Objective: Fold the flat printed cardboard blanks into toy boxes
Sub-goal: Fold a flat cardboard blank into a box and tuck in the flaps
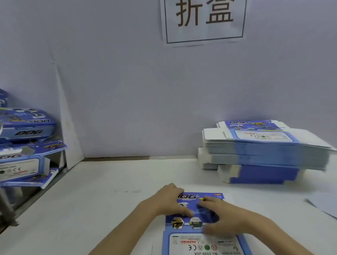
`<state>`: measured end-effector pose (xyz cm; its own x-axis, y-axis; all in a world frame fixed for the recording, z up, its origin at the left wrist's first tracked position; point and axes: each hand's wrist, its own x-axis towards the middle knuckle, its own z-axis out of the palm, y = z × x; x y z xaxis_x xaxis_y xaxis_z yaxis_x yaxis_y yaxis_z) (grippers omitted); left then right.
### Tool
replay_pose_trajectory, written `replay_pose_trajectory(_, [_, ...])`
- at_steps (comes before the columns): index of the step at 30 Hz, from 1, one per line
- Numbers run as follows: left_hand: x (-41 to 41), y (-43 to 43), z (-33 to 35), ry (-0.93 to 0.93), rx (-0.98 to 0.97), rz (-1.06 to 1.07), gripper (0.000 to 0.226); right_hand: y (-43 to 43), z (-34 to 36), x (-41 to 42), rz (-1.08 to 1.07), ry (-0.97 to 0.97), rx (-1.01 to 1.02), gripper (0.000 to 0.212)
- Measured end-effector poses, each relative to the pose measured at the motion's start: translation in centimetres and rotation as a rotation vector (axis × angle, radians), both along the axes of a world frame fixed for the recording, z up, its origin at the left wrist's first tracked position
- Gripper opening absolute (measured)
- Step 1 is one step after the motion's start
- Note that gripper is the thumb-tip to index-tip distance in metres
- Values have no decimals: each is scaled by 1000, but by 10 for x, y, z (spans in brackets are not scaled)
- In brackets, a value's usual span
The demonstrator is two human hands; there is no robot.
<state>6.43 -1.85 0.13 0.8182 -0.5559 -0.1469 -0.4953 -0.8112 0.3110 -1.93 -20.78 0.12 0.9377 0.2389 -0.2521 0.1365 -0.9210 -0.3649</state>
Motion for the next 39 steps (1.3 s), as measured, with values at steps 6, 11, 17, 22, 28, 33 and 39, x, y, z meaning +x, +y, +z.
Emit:
replay_pose_trajectory(6, [0,23,49,-218,-216,21,36,-1,33,-16,-9,-418,165,48])
replay_pose_trajectory(11, [1,65,118,-299,-825,178,17,-2,79,-22,-316,-1192,270,64])
replay_pose_trajectory(17, [-25,55,110,-140,-1444,326,7,19,98,-19,-545,-807,1001,55])
replay_pose_trajectory(22, [-41,33,99,-35,-1377,125,33,30,93,-12,-502,-852,1272,48])
replay_pose_trajectory(28, [-42,22,92,-130,-1355,193,63,27,87,-7,-456,-909,1265,61])
replay_pose_trajectory(33, [-42,16,86,-82,-1334,204,64,21,89,-5,-421,-846,1291,69])
replay_pose_trajectory(39, [-48,-5,77,-41,-1298,120,45,29,87,-5,-221,-604,1352,96])
